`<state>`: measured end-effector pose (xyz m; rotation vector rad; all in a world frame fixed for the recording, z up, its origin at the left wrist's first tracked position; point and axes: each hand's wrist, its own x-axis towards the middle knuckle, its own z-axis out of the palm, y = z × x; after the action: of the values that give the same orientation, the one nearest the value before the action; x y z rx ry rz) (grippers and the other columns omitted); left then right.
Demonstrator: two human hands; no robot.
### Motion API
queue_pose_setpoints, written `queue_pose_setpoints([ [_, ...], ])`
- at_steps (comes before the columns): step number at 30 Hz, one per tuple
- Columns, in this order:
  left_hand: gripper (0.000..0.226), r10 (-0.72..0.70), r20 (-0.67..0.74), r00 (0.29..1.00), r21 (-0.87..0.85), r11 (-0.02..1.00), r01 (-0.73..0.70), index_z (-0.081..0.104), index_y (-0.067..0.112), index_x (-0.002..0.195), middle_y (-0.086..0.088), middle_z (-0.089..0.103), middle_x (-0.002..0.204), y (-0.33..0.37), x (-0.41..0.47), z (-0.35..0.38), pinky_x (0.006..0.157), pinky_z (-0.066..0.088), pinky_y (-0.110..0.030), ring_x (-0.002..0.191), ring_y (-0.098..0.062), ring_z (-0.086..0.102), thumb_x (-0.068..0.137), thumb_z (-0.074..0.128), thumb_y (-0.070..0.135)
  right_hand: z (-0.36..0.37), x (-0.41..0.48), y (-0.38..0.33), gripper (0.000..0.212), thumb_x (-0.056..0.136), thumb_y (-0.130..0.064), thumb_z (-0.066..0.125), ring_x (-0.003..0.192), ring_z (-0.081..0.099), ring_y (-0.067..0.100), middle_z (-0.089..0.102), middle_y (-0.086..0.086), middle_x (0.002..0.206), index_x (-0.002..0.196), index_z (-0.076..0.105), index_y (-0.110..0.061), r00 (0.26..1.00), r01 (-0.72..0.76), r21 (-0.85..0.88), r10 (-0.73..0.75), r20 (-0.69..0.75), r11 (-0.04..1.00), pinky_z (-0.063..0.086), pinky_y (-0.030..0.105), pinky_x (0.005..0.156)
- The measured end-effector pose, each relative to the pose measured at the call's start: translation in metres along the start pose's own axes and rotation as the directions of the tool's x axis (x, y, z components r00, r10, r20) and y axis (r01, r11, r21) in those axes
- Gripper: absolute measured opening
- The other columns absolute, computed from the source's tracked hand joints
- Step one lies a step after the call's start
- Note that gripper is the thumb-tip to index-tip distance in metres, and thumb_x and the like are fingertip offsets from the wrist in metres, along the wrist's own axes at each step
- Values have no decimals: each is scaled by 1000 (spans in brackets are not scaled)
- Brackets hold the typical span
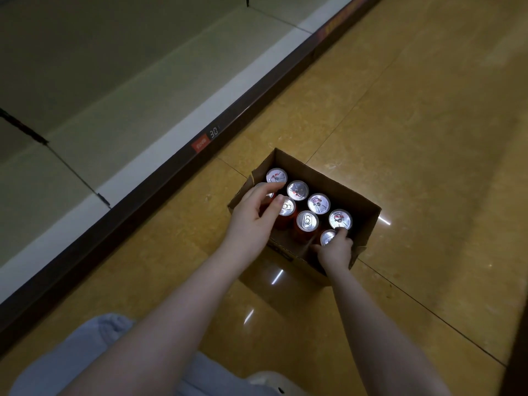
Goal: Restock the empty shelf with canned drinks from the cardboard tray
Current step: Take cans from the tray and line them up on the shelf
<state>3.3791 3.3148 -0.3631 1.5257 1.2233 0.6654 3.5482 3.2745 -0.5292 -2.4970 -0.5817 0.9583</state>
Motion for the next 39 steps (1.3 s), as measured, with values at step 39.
queue_pose_setpoints([
  [39,63,59,-858,509,1,994,-113,51,21,120,6,61,114,98,-133,-301,84,47,-16,104,-3,57,64,82,22,-1,-369,-325,28,94,-18,49,99,61,-4,63,-9,112,120,57,-19,61,343,899,-962,267,271,49,10,78],
])
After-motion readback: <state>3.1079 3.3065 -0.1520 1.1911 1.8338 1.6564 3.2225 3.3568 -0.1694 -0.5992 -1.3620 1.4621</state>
